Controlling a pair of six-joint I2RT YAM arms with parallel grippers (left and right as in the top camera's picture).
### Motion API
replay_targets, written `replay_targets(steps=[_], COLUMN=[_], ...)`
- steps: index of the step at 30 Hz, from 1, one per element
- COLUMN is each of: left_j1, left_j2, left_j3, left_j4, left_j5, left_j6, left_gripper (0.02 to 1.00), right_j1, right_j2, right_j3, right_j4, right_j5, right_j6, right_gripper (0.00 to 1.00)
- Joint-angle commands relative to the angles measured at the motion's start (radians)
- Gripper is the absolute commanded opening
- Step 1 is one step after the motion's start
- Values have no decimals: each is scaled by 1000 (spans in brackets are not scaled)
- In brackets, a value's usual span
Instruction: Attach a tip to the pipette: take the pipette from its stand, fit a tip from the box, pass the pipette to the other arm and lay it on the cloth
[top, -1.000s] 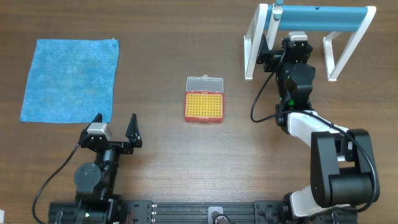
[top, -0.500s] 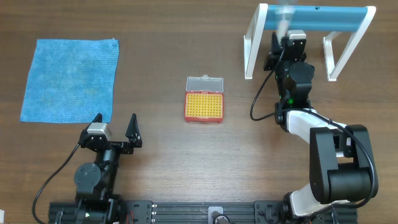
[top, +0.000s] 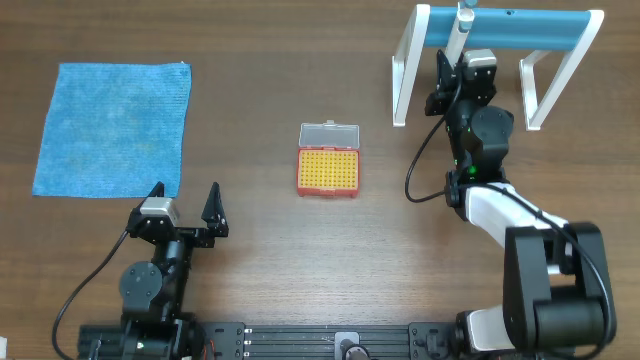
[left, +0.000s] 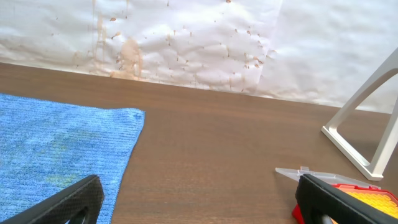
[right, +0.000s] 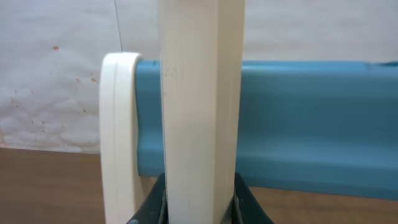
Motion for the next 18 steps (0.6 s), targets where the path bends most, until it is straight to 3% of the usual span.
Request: replay_targets(steps=[1,3,7,10,18], left_j1=[2,2,2,2,2], left_j2=[-5,-5,-5,-5,-5], left_j3=[-3,-3,-3,-3,-3], left_j4=[-4,-4,-4,-4,-4], left_j5=[-14,-14,-14,-14,-14], left_j6=[9,9,9,9,9], left_gripper=[996,996,996,998,998], right_j1=[1,43,222,336,496], right_j2=[-80,-128,-151,-74,116], right_j3=[-58,-95,-192,-212,-198], right_j4=[5,42,299,432,431], right_j5=[-10,-37,-192,-197,-192], right_j6=[-2,-2,23,123,118], right_gripper=[82,80,80,80,80])
